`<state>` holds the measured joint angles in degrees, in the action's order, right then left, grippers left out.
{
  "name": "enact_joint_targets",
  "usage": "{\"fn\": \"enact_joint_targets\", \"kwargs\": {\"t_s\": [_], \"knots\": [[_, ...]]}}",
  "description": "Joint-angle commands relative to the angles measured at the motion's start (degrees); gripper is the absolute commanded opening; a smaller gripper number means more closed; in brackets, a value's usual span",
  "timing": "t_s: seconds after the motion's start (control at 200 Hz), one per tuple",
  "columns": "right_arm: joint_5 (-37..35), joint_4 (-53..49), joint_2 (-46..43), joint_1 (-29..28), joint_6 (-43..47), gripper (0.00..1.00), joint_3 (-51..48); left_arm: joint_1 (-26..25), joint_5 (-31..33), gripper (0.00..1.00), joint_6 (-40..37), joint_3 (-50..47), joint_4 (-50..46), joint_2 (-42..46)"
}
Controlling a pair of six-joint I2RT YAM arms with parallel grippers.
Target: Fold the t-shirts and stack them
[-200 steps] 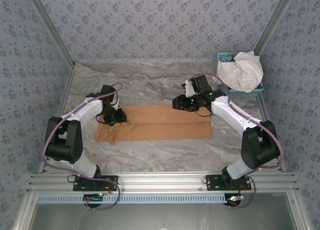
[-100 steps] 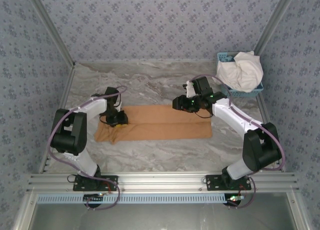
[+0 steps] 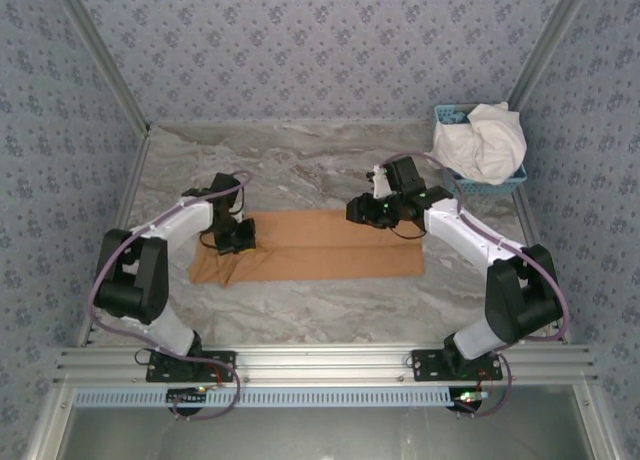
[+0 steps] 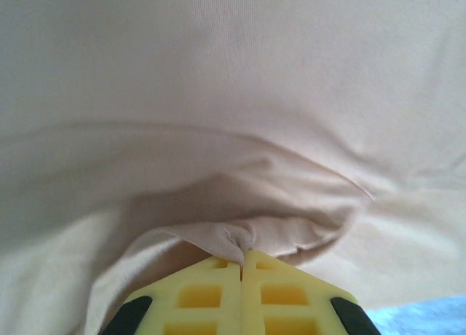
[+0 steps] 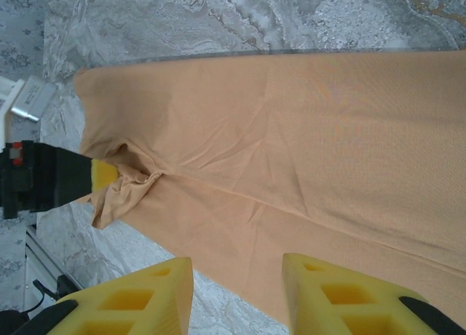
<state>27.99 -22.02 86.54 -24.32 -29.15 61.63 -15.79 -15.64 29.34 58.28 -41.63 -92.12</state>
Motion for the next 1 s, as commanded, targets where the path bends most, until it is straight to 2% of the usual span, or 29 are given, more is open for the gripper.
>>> {"fn": "enact_joint_targets", "kwargs": {"t_s": [0.0,0.2,0.605,0.734,0.864,0.939,0.994], "knots": [[1.48,0.52,-0.84,0.06,-0.67,0.39,-0.94,-0.98,-4.50,0.00,8.87,-1.61,-4.55,2.98],[2.02,1.39,-0.30,0.23,-0.92,0.38,-1.83,-4.32,-5.44,0.00,18.44,-1.86,-7.98,3.14],[2.33,1.60,-1.18,0.59,-0.91,0.36,-4.16,-11.28,-4.72,0.00,32.28,-3.32,-7.27,0.40],[2.36,2.06,-1.29,0.67,-1.09,0.36,-4.95,-12.28,-7.81,0.19,33.83,-4.29,-3.44,0.03],[2.34,1.89,-1.23,0.68,-1.06,0.36,-5.11,-11.96,-5.87,0.42,30.97,-3.41,-6.09,3.19],[2.31,2.02,-1.27,0.67,-1.18,0.36,-5.18,-10.23,-3.09,0.42,28.53,-4.15,-7.39,7.55],[2.33,2.09,-1.17,0.72,-1.18,0.36,-5.19,-7.37,-1.45,0.33,26.40,-5.61,-8.31,10.51]]}}
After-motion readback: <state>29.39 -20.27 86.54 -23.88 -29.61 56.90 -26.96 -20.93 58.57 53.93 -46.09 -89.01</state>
